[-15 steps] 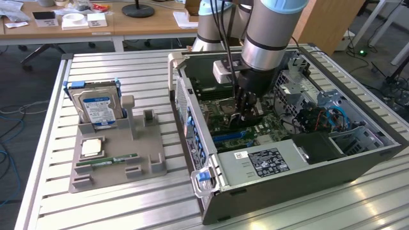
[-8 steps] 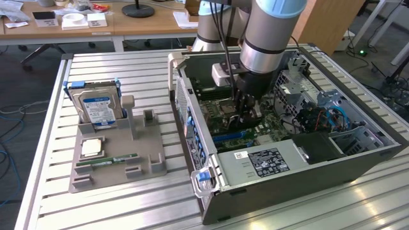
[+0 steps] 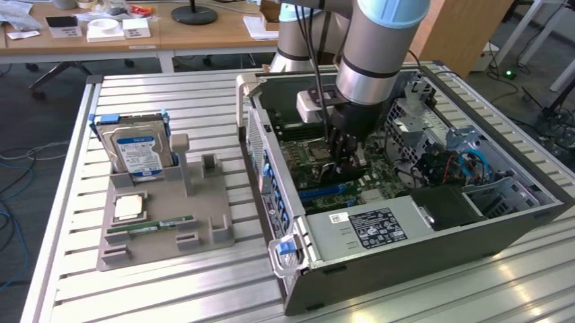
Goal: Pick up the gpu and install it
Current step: 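Insert the gpu into the slot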
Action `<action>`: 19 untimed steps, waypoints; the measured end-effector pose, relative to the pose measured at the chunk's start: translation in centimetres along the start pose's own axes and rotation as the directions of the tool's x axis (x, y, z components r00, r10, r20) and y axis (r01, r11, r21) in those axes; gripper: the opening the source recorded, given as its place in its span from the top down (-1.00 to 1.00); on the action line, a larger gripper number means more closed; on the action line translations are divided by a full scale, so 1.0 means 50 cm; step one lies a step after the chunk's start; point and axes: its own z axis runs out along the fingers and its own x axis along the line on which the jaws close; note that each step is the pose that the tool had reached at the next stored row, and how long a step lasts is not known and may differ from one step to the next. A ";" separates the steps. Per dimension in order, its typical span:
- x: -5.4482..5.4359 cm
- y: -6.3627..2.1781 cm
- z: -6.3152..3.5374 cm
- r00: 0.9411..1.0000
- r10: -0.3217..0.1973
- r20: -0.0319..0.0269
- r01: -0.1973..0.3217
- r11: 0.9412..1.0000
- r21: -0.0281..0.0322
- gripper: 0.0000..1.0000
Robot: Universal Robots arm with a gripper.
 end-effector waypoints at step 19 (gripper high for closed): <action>-0.001 0.012 0.001 1.000 0.000 0.000 0.000 1.000 0.000 0.47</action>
